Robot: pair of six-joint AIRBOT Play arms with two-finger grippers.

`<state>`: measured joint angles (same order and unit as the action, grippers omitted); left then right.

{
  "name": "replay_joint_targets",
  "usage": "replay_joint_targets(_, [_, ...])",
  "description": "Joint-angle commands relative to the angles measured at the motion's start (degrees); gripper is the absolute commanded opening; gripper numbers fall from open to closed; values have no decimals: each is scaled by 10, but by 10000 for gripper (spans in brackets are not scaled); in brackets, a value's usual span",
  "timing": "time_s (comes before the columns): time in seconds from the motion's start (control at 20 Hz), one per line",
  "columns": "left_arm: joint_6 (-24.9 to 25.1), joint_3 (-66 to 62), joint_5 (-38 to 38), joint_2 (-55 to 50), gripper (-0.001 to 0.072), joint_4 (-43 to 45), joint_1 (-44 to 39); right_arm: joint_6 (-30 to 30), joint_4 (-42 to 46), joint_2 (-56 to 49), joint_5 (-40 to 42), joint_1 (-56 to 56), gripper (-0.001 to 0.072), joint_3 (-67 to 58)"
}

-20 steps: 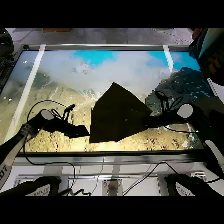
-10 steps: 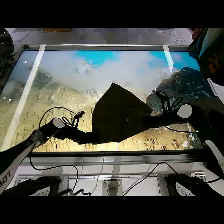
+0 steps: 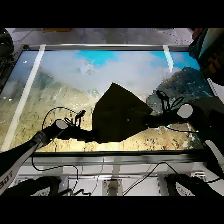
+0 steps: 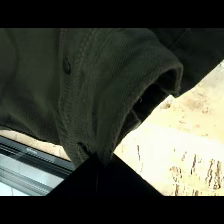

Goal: Fold the clothes and pants, and hang the long-sleeved shirts on hangers.

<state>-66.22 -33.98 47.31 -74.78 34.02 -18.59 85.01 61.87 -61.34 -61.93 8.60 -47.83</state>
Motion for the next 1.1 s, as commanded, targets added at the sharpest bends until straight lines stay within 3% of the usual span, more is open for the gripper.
replay_joint_targets(0.0, [31,-1,-5,4,20,-11,4,-10,-3,1,0,0,36,0])
replay_joint_targets(0.1, [70,-15,21,22,19,-5,24,-48,-11,10,-3,0,35,-11])
replay_joint_targets(0.2, [76,-50,54,58,19,24,58,-82,-21,32,-4,0,36,-45])
replay_joint_targets(0.4, [70,-184,100,185,18,49,181,-82,-36,88,5,0,36,-158])
replay_joint_targets(0.6, [71,-329,83,322,18,50,262,-82,-223,138,5,0,36,-251])
replay_joint_targets(0.85, [88,-374,-56,476,18,58,292,-78,-407,215,4,0,35,-291])
replay_joint_targets(0.95, [68,-374,-48,515,17,96,292,-41,-400,239,4,0,36,-291])
replay_joint_targets(1.05, [3,-373,17,521,16,154,292,17,-352,244,5,0,35,-285])
